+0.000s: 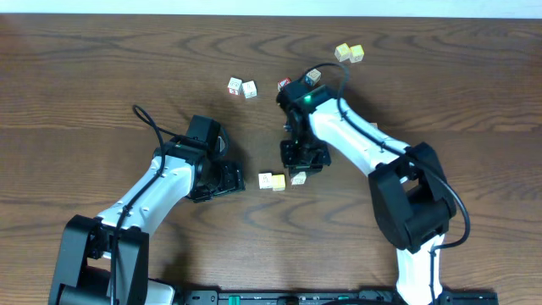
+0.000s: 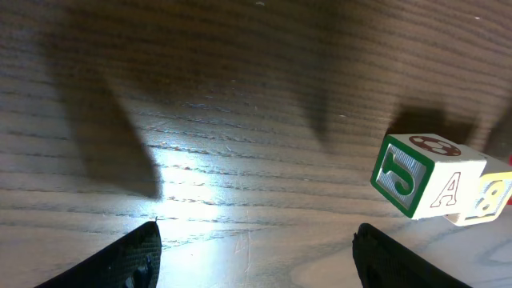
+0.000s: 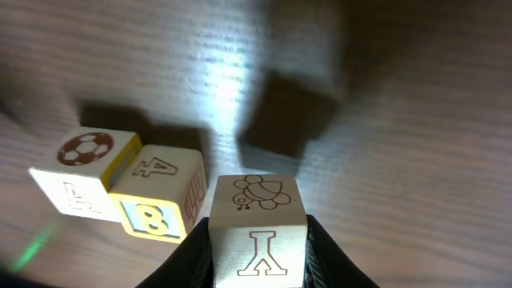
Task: Lift 4 blocks
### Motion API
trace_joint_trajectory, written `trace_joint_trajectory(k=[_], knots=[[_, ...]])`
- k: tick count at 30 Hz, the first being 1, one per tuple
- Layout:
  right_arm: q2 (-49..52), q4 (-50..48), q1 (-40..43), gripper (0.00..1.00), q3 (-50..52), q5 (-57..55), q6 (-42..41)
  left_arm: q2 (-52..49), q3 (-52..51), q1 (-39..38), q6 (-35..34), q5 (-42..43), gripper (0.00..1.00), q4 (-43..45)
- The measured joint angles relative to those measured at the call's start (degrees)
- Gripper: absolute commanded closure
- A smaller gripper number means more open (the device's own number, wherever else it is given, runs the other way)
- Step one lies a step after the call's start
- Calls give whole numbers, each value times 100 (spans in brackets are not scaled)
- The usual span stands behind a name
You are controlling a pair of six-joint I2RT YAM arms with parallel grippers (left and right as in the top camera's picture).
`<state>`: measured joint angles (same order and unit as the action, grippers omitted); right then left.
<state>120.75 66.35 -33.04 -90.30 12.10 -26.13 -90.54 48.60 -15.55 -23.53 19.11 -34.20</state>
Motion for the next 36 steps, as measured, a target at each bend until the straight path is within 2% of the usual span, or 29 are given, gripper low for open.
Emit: trace_joint_trajectory(k=[9,18,25,29,32,36], knots=[[0,-26,-323,69,0,-273,-258,0,0,0,0,0,23,4],[0,-59,-358,55,0,-402,-376,0,0,0,0,0,23,4],[0,50,-354,54,-26,-415,-372,0,0,0,0,0,23,4],[0,387,-260,50,-376,-411,-251,0,0,0,0,-2,23,9],[0,739,37,41,-920,-404,-22,0,0,0,0,-2,23,9],[-2,909,612,39,-1445,-485,267,0,0,0,0,-2,23,7]])
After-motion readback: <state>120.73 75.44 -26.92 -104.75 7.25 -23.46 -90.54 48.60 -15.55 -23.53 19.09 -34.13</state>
